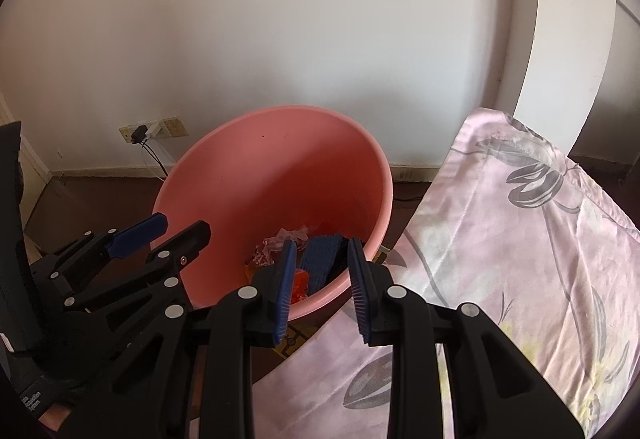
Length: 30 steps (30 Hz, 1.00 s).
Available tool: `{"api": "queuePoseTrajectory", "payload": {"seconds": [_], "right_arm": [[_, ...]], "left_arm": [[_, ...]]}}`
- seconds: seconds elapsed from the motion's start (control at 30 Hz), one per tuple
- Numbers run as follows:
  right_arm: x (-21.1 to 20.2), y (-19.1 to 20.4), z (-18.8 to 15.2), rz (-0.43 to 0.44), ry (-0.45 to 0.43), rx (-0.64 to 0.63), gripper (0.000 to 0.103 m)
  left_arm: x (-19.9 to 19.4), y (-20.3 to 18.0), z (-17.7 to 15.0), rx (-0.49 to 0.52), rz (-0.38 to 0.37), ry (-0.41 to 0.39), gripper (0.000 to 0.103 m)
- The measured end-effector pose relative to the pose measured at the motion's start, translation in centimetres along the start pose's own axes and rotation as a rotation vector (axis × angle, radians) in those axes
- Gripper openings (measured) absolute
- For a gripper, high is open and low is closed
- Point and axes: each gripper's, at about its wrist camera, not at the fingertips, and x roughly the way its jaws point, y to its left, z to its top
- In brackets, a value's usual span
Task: Collect trash
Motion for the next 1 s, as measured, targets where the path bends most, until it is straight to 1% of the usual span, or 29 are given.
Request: {"api": "queuePoseTrajectory", "payload": {"seconds": [0.27, 0.5, 0.83, 1.0], "right_arm": [[-2.3, -0.7, -0.4, -0.003, -0.062, 0.012, 0.027], [-5.6, -1.6, -1.2, -0.042, -0.133, 0.015, 0.027], [-9.7, -3.1, -3.8, -0.111, -0.217, 0.034, 0.027], [-10.9, -4.1, -5.1, -0.118, -0.238, 0.073, 0.027]], "left_arm": [[-2.0, -1.1, 0.0, 0.020, -0.021, -0.034, 0.044], [-4.0, -2.8, -0.5, 0.058, -0.048, -0.074, 0.044], [-6.9, -4.9, -1.4, 0.066, -0.087, -0.142, 0.044], [-7.9, -6.3, -2.1, 0.086, -0.109, -0.154, 0.044]]}}
